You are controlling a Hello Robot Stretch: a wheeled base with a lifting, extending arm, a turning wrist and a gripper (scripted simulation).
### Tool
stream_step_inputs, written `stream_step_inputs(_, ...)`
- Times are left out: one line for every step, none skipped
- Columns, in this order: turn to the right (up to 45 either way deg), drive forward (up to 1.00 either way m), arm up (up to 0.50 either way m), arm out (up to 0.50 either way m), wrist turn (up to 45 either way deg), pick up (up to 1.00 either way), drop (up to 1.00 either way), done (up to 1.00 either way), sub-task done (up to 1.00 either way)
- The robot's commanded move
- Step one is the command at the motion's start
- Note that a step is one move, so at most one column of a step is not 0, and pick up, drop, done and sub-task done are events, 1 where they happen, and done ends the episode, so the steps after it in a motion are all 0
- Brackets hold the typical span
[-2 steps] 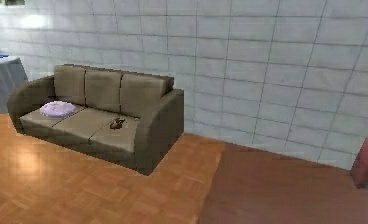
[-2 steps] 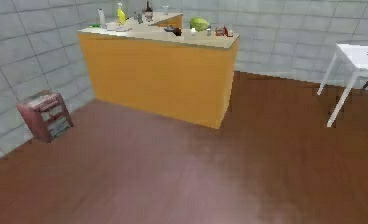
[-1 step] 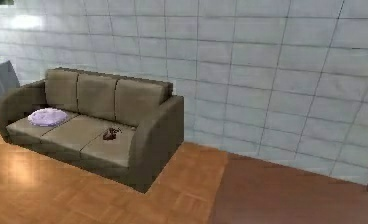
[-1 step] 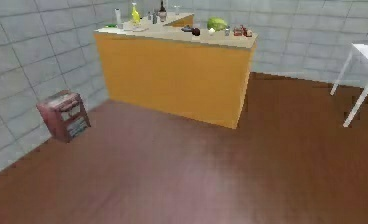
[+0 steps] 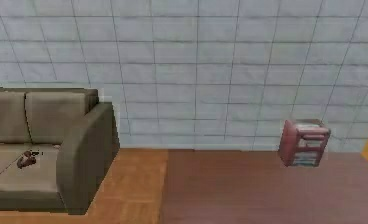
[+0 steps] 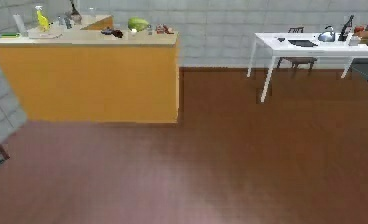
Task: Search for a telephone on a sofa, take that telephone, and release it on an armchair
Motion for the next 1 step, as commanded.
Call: stream_step_inputs(0.0, 0.75, 0.00, 0.00, 0.0, 0.00, 0.00, 0.00, 0.00)
